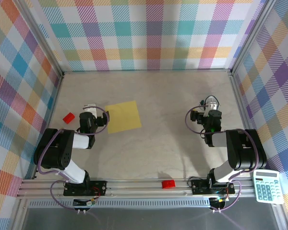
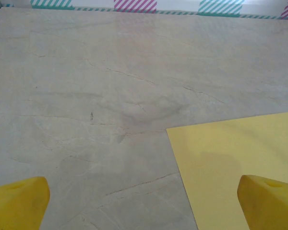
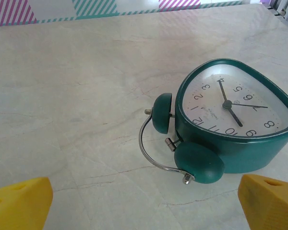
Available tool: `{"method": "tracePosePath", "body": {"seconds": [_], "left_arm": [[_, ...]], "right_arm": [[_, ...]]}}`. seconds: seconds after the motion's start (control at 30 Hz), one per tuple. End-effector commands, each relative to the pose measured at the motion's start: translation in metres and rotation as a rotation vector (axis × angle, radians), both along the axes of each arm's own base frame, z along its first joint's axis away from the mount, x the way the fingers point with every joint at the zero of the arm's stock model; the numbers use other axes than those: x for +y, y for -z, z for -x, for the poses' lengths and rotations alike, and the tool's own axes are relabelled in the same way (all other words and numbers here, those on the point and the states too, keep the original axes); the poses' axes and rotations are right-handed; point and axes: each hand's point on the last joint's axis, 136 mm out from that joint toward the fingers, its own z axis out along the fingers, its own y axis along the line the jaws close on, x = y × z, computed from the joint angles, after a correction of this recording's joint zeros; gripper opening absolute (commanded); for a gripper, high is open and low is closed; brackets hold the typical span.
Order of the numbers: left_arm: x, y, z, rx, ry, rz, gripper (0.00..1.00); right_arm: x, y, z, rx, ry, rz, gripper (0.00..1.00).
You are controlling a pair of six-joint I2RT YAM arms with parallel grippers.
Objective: Fold a paper plane with a square sheet of paper (fold left side to right side)
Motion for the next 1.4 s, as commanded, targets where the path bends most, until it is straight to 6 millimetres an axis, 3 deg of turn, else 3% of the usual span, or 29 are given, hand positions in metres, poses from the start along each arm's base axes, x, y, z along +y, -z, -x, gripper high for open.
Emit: {"method": "tracePosePath", "body": {"seconds": [0.0, 1.07, 1.17, 1.37], "left_arm": [[0.003, -0.002, -0.003, -0.002, -0.008, 0.010, 1.00], [0.003, -0.003, -0.002, -0.006, -0.008, 0.011, 1.00], [0.003, -0.021, 0.004, -0.041, -0.007, 0.014, 1.00], [0.015, -0.083, 0.021, -0.060, -0.116, 0.125, 1.00]], "right_arm": [[-0.002, -0.012, -0.004, -0.049, 0.011, -0.008, 0.99], [-0.002, -0.013, -0.003, -0.051, 0.008, -0.009, 0.99], [0.002, -0.024, -0.002, -0.055, -0.018, -0.006, 0.99], [0.005, -0.060, 0.019, 0.016, -0.001, -0.091, 0.99]]}}
